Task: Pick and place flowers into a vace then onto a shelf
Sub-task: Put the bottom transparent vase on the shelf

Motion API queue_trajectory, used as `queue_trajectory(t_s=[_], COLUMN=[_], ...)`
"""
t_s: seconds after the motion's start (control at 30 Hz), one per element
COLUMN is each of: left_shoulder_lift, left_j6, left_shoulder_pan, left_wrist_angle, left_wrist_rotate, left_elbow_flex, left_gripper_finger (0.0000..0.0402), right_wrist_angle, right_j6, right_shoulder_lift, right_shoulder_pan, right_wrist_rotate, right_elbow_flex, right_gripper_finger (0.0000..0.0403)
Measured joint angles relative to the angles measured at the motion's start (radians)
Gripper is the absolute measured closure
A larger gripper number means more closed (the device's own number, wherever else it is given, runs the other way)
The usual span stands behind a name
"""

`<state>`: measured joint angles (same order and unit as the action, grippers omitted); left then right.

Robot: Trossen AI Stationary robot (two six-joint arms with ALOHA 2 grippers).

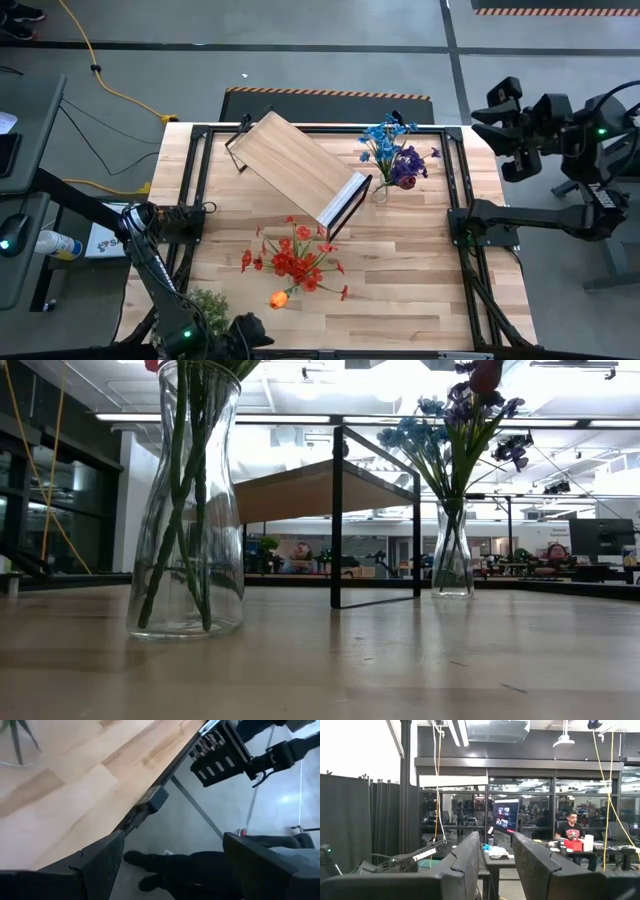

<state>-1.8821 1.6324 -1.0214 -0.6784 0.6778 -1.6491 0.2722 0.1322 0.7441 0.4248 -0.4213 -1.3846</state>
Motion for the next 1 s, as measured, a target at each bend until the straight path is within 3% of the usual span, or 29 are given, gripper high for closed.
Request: queue_trajectory(t_s=[0.37,0.63,0.8,1.0], left_shoulder_lift=[-0.004,-0.004,-0.003,-0.003], left_j6=[-0.012,-0.047,-0.097,0.017], left_shoulder_pan=[0.015,0.113,0.155,0.157], left_wrist_angle=[-0.068,-0.226,-0.234,-0.237], left_wrist_rotate=[0.038,0.019,0.006,0.002], left_elbow_flex=[-0.001,-0.001,0.014,0.076], left_gripper_finger=[0.003,0.003,0.003,0.003], right_wrist_angle=[0.0,0.0,0.0,0.0], right_j6=[0.0,0.001,0.002,0.002], right_shoulder_lift=[0.002,0.002,0.002,0.002], right_shoulder_pan=[0.0,0.0,0.0,0.0], right_wrist_rotate=[0.0,-0.022,-0.046,-0.06], right_elbow_flex=[0.0,0.0,0.0,0.0], right_gripper_finger=[0.0292,0.0292,0.0292,0.0292])
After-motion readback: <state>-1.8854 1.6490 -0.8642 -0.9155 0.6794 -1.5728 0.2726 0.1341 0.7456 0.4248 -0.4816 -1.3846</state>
